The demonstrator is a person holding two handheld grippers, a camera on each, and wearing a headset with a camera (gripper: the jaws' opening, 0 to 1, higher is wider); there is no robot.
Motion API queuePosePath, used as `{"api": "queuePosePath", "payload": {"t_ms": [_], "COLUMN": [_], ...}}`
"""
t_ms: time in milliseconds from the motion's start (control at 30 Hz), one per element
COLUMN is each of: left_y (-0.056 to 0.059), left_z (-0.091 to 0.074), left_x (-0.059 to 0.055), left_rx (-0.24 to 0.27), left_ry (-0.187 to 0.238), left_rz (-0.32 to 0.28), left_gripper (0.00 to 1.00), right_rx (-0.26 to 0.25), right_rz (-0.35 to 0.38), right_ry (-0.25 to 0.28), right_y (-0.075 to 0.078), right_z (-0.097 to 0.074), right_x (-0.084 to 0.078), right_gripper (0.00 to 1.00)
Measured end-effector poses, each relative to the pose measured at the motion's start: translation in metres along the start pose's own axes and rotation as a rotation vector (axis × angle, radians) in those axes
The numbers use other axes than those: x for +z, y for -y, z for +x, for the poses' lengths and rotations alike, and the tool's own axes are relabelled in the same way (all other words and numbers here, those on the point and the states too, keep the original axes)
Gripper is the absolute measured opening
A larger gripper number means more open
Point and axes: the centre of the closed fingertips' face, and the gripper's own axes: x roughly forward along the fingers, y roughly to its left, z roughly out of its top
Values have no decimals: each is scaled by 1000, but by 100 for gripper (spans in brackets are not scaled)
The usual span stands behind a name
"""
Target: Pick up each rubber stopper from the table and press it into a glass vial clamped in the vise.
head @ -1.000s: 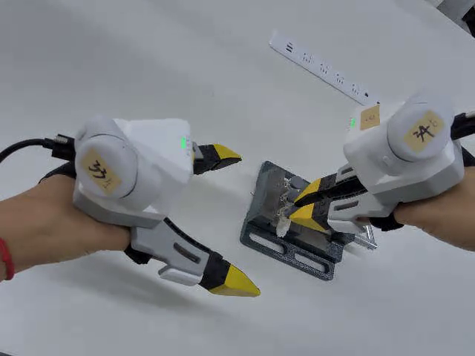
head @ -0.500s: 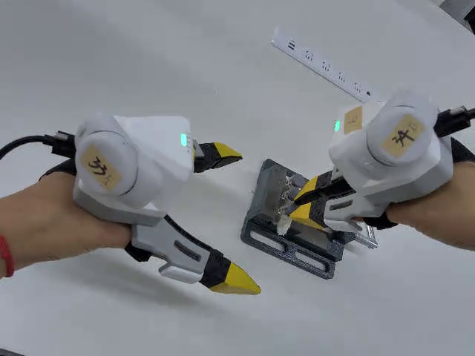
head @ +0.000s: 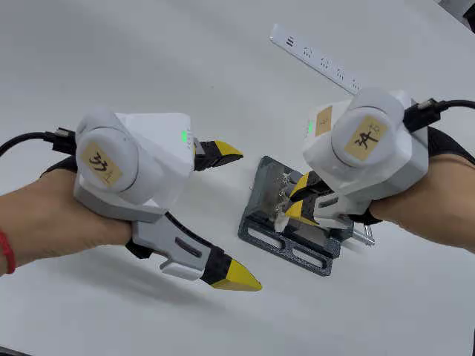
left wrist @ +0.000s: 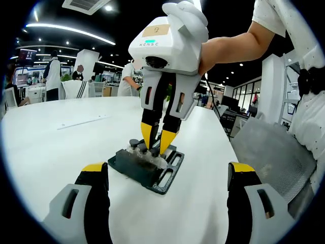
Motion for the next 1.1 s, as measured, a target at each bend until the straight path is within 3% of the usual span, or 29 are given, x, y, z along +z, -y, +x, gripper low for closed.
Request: {"api": "queuePosePath", "payload": {"t_ms": [333,633,867,1100], "left_y": [6,5,6,9], "left_z": [2,-1,0,1], "left_x": [4,4,1,-2], "left_rx": [-9,-4,-11,-24], "left_ry": [6,3,-9,-29], "left_rz": [-3,-4,2,6], "left_gripper": [97,98,98,98], "right_rx": [12,5,1,8], "right_rz": [17,31,111,156], "right_ry": [76,99,182,230], "right_y": [-4,-4,-1,-1], "right_z": [-3,-9,-23,-22], "right_x": [1,2,0,-5], "right_gripper": [7,9,6,2]}}
